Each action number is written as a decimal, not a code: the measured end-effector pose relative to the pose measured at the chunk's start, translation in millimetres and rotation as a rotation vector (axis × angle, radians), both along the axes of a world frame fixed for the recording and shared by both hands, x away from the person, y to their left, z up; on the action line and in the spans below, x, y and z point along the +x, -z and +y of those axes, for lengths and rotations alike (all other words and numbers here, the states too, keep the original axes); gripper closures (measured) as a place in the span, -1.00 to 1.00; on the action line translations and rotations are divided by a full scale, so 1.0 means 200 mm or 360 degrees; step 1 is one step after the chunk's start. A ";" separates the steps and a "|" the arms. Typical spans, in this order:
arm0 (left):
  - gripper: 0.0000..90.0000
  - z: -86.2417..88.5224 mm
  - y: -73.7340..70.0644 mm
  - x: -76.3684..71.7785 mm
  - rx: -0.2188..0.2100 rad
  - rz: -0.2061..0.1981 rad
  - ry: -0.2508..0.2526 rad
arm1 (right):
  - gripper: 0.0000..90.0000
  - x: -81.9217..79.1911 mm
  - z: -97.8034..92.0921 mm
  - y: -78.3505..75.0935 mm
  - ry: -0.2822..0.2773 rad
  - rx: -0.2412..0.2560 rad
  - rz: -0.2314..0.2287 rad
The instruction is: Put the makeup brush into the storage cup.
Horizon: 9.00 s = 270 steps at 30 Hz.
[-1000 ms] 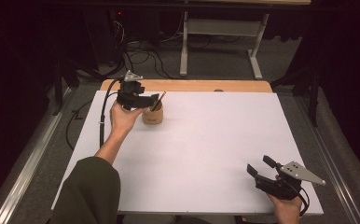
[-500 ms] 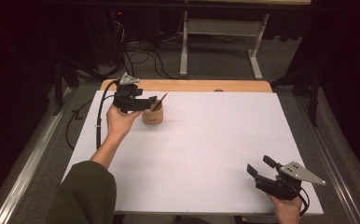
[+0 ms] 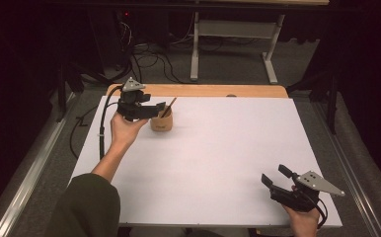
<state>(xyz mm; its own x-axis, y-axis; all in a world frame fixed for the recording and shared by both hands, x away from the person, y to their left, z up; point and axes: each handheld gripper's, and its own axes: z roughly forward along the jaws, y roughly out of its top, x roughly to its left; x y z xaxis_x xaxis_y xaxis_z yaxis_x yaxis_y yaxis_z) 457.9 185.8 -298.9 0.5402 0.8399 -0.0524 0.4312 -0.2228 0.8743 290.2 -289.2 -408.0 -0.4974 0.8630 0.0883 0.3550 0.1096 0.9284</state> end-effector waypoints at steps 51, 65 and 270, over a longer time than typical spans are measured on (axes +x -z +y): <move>-0.31 0.06 -0.03 -0.18 -0.0037 -0.0056 0.0079 | -0.37 0.01 0.00 0.01 -0.0003 -0.0008 0.0009; -0.34 0.08 -0.01 -0.23 -0.0079 -0.0071 0.0093 | -0.37 0.00 0.00 0.00 -0.0002 -0.0008 0.0009; -0.45 0.29 0.51 -0.79 -0.0313 0.0100 0.0037 | -0.37 0.00 0.00 0.00 -0.0009 0.0000 -0.0001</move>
<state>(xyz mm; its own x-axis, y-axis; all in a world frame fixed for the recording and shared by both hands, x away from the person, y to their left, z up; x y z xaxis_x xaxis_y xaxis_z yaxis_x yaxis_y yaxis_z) 300.3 243.0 -400.1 0.5497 0.7976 -0.2485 0.4832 -0.0608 0.8734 290.1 -288.4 -407.5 -0.5021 0.8603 0.0878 0.3536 0.1116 0.9287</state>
